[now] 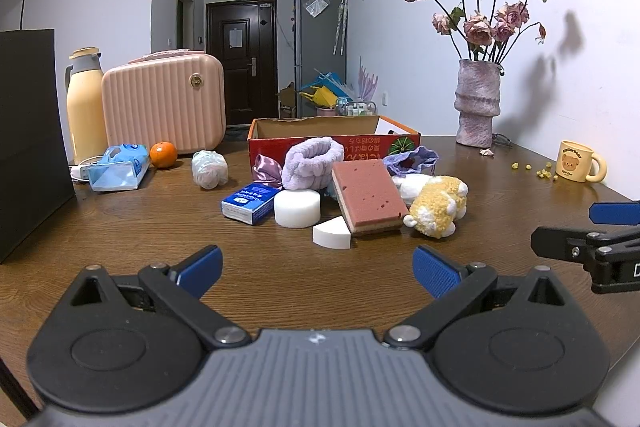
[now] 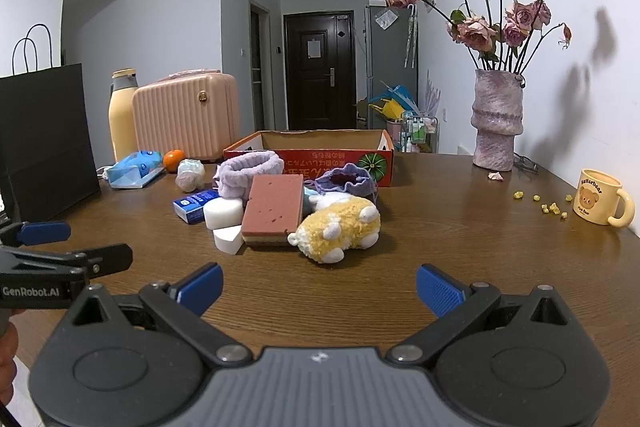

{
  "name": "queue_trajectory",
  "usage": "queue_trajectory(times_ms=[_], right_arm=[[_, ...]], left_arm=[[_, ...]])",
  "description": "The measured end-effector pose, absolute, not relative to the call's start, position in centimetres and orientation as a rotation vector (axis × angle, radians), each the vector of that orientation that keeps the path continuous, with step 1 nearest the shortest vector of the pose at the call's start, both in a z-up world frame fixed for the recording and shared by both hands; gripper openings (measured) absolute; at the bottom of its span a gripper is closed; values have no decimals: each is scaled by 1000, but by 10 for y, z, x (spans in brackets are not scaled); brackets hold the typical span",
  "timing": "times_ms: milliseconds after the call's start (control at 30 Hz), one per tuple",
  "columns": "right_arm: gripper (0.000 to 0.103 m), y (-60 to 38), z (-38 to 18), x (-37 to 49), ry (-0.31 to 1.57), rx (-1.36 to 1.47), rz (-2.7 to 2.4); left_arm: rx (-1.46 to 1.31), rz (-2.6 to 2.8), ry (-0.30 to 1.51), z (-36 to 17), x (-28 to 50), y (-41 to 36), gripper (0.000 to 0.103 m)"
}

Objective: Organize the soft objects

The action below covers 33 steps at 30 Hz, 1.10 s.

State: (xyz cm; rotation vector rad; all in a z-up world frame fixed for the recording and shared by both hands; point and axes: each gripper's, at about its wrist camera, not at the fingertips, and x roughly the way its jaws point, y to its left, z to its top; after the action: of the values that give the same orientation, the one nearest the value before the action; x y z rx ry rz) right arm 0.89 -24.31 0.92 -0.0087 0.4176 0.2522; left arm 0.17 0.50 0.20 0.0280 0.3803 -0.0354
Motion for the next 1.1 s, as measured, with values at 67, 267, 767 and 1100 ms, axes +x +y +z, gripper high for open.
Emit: queue_trajectory(times_ms=[67,267,767,1100], right_arm=[[103,-243,9,9,419,-8,253],[103,-243,9,9,419,-8,253],[103,-242,9,9,414,-9,254],[103,-242,9,9,414,-11,254]], left_arm=[[28,-35,380,2,2,5,103],[29,-39,377,2,2,4,103],[26,-41,374,3,0,3,103],[25,-41,375,3,0,4,103]])
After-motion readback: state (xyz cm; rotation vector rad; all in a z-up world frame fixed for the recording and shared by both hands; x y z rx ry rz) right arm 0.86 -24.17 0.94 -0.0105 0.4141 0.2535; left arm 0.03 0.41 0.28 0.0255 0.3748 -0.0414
